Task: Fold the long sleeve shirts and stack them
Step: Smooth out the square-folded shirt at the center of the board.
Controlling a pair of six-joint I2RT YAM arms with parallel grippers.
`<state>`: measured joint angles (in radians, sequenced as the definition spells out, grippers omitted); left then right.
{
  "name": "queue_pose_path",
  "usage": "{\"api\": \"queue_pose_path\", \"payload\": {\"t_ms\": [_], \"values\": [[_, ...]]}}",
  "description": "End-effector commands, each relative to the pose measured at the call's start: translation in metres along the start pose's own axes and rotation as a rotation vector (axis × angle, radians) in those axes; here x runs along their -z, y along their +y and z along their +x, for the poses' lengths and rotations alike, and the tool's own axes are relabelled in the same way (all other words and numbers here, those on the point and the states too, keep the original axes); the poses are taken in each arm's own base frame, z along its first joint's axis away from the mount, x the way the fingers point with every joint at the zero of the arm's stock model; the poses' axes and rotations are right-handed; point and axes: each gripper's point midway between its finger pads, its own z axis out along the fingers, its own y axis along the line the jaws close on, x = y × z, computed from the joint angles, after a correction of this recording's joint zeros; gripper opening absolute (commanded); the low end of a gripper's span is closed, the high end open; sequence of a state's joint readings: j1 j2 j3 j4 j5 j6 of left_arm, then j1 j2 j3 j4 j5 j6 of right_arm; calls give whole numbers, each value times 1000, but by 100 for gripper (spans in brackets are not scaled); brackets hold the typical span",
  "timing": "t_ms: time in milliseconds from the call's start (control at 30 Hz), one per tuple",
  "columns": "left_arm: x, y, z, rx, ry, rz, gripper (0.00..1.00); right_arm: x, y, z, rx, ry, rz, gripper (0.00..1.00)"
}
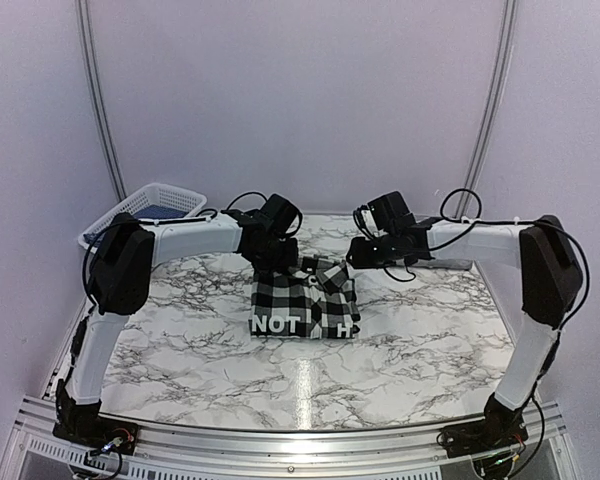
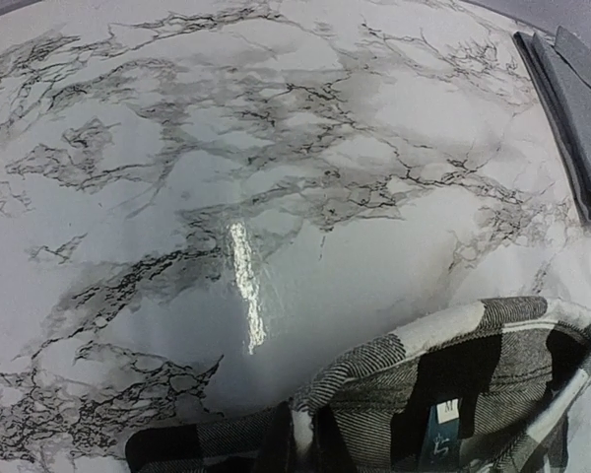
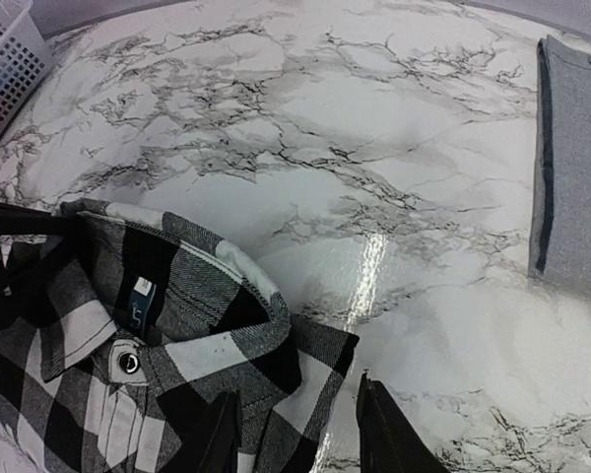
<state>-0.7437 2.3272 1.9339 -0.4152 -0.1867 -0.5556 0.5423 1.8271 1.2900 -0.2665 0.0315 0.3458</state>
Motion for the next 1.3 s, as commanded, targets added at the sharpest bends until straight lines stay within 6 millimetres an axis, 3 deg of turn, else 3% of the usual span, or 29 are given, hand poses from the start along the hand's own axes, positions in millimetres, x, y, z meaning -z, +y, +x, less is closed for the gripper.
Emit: {"api": "queue_pose_path", "payload": {"t_ms": [0, 167, 333, 667, 1033, 1267], "values": [[36, -20, -26, -11, -99, 102, 0, 27, 5, -9, -76, -65, -148, 35], [39, -29, -27, -14, -104, 144, 0, 25, 12, 9, -107, -36, -248, 26], [35, -52, -23, -44, -82, 232, 0, 23, 18, 33, -122, 8, -307, 16], [23, -47, -21, -8, -80, 203, 0, 19, 45, 75, -117, 65, -372, 21], [18, -44, -19, -3, -68, 203, 0, -1, 40, 99, -119, 121, -298, 24], [12, -44, -17, -1, -58, 208, 0, -5, 37, 104, -124, 127, -265, 25]]}}
